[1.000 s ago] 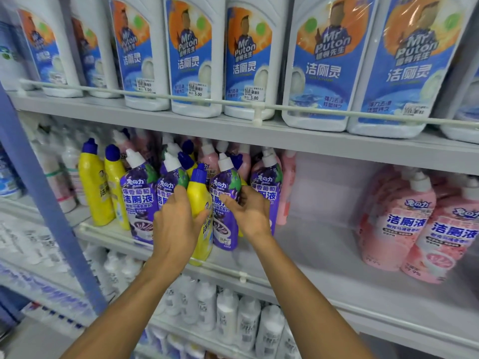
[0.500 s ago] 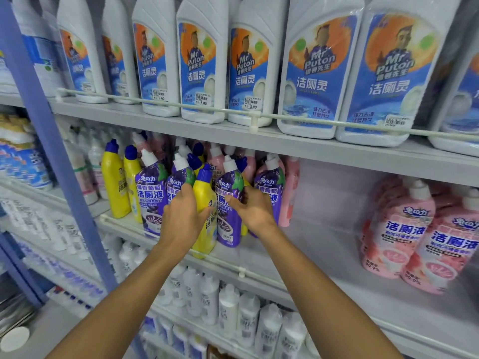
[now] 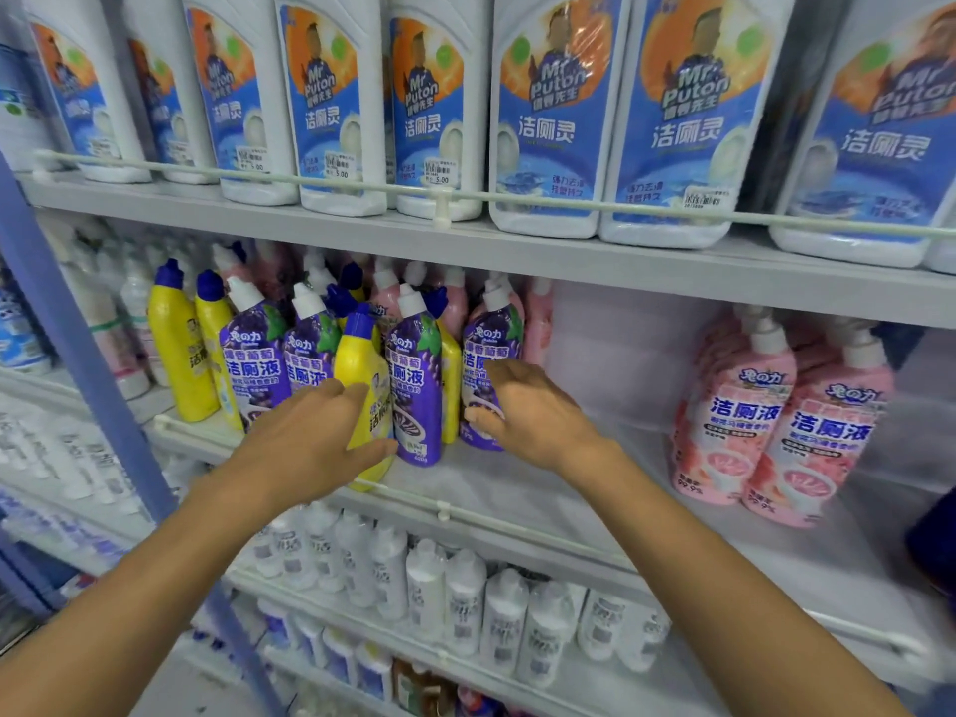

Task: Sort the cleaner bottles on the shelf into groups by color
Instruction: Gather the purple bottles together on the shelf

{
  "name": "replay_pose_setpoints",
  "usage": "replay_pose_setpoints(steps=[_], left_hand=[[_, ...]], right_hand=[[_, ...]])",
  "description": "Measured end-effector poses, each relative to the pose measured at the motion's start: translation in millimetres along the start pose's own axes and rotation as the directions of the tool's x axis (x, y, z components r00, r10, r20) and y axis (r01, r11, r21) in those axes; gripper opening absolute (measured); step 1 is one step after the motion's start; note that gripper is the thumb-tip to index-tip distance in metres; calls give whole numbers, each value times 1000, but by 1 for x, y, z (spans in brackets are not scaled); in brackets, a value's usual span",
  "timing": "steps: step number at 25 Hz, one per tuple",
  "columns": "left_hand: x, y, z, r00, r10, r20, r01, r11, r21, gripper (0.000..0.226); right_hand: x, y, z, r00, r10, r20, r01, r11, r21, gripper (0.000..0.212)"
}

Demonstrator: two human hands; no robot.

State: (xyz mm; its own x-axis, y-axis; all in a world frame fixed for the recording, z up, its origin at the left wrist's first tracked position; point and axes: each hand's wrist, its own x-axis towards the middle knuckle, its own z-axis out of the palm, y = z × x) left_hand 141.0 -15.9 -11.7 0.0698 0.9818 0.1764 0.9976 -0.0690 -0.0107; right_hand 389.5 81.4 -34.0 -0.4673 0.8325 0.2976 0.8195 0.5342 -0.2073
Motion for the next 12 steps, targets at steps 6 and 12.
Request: replay_pose_setpoints(steps=[6,12], left_hand=[[26,53,-1,980,197,28,-197,980,-3,74],[83,82,-7,968,221,-118,-233,967,-102,59]], right_hand=[[-13,25,-10,999,41,22,-41,999,10,67],[-8,55,-32,983,183,30,-183,983,-19,69]])
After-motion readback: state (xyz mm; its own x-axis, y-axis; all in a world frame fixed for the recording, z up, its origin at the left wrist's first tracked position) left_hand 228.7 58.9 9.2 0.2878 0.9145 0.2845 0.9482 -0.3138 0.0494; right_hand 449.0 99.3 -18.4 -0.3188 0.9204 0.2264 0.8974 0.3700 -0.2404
